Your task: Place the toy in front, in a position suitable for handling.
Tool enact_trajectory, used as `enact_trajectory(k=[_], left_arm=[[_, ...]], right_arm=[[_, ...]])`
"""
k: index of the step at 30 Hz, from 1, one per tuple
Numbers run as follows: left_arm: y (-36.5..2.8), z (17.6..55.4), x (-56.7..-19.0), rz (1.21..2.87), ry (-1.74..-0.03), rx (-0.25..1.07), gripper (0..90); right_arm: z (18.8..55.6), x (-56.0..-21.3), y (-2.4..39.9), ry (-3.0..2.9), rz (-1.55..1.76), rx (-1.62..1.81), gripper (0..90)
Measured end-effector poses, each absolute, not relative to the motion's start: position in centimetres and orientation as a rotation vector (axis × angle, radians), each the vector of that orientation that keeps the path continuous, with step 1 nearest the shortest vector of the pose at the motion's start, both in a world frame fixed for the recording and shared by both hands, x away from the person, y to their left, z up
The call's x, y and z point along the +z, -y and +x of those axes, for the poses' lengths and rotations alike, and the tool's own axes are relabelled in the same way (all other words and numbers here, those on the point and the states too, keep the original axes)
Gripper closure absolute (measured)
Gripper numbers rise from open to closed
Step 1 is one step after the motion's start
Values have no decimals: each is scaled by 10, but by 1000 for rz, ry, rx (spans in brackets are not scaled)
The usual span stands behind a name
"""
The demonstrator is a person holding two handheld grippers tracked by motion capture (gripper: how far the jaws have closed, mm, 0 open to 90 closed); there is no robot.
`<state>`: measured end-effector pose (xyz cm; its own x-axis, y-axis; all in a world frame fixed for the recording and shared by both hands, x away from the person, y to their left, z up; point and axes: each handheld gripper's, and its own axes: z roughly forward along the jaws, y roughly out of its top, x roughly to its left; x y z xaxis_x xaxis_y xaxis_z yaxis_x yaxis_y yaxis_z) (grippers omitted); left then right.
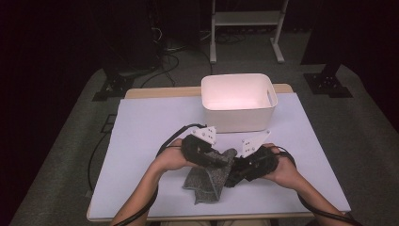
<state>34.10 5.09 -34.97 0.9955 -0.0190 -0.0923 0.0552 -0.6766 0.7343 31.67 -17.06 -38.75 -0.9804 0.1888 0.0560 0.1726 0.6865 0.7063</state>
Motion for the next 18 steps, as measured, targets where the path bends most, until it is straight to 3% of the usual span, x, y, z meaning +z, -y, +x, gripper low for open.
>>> enact_trajectory(k=[18], left_arm=[[-33,342,-358,2339,8,-149,769]], right_arm=[[302,-421,225,-2854,489,1234,551]])
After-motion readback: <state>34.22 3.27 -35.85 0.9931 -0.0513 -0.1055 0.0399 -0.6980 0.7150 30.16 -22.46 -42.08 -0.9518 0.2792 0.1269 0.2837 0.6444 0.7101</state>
